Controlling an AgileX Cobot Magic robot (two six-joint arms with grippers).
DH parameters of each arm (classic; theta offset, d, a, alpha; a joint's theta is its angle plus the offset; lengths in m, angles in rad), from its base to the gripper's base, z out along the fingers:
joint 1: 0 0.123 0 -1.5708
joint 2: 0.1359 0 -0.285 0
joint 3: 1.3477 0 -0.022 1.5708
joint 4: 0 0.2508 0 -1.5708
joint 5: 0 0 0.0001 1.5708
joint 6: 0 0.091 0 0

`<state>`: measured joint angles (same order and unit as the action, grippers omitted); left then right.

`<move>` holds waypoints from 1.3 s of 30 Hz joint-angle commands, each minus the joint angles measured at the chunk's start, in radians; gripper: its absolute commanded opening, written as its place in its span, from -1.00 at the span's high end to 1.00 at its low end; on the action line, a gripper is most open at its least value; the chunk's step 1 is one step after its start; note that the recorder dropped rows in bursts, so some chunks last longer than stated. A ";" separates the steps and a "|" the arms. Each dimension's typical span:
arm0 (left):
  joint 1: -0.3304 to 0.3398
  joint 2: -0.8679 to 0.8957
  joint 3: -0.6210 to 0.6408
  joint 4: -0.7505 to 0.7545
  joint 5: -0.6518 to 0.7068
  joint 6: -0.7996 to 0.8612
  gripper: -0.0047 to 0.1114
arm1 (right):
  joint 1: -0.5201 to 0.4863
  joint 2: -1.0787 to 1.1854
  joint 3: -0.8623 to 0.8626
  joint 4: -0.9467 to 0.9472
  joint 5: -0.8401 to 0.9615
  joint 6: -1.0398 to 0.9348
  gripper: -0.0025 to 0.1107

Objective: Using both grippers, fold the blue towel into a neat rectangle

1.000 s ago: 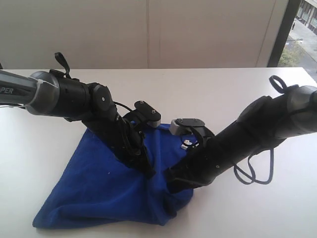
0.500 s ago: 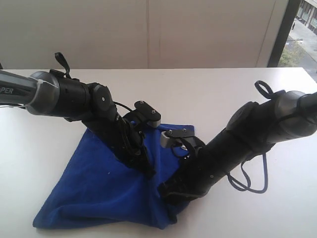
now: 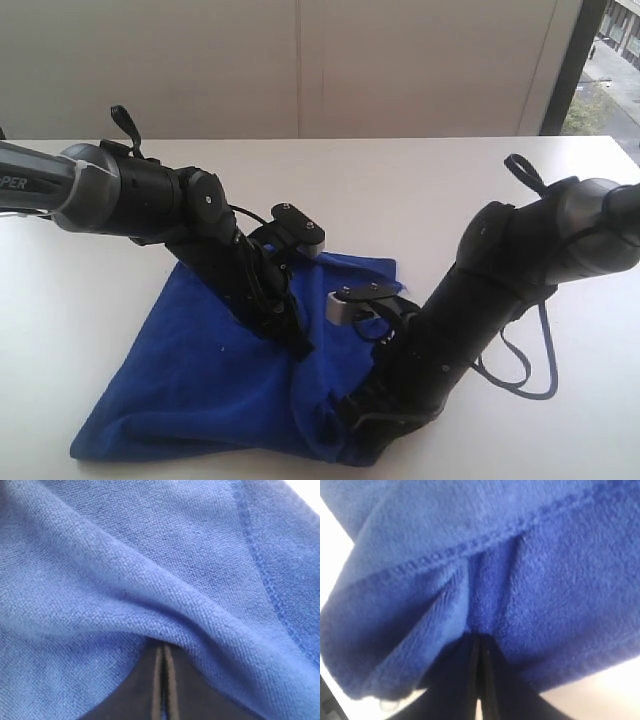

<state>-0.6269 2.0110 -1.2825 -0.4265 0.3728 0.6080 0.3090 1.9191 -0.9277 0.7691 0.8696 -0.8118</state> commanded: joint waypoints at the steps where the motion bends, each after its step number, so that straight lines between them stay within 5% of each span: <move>1: -0.002 0.040 0.015 0.024 -0.001 -0.005 0.92 | 0.002 0.008 0.011 -0.146 -0.001 0.043 0.96; 18: -0.001 0.040 0.015 0.076 0.053 -0.005 0.92 | -0.001 -0.084 0.011 -0.476 -0.008 0.315 0.96; 39: -0.001 0.037 0.015 0.076 0.055 -0.010 0.92 | -0.001 -0.129 0.011 -0.243 -0.321 0.208 0.96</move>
<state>-0.6269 2.0130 -1.2872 -0.4003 0.3847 0.6073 0.3133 1.7767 -0.9220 0.4501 0.5610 -0.5333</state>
